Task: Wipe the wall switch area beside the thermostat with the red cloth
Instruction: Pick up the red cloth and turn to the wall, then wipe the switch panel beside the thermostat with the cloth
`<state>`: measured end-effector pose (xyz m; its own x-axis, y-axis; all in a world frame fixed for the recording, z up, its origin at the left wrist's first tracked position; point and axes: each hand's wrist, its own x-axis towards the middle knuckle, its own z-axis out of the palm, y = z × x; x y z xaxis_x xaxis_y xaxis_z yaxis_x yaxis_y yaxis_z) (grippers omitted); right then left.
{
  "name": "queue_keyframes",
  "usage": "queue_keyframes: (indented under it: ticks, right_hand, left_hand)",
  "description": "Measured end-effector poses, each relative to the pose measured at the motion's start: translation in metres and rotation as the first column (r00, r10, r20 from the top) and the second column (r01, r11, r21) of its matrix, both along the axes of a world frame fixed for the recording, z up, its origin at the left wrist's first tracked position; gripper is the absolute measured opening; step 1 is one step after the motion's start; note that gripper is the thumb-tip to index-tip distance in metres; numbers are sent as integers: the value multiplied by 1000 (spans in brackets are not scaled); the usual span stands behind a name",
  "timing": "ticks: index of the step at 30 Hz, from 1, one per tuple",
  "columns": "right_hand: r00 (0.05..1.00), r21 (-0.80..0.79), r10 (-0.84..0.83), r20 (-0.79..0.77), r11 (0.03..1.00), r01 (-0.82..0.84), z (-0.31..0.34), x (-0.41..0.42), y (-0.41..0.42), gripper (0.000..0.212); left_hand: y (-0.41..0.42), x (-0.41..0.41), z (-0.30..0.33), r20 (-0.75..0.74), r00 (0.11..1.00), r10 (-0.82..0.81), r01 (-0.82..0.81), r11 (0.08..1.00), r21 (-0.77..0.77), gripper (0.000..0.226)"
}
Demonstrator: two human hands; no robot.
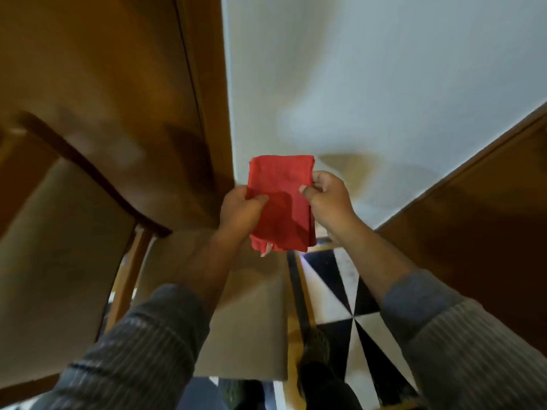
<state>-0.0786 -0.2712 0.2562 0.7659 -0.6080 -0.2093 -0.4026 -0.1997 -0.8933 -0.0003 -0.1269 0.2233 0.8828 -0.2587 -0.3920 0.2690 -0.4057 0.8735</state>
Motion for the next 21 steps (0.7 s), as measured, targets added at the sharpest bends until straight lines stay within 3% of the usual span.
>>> queue_keyframes:
  ticks: [6,10,18,21]
  right_hand:
    - [967,-79,-105,234,989,127,112,-27,-27,20]
    - [917,-165,-140,374,963,214,168,-36,-53,20]
    - [823,-252,-99,559,925,283,247,-40,-136,23]
    - [801,-271,-63,596,923,274,262,-29,-169,23]
  left_hand:
    - [-48,-16,114,127,990,-61,90,967,-240,11]
    - [-81,-20,170,238,968,-74,157,923,-351,2]
    - [-162,-22,261,457,889,-42,244,886,-394,6]
    - [-193,-21,281,515,857,0,222,902,-370,17]
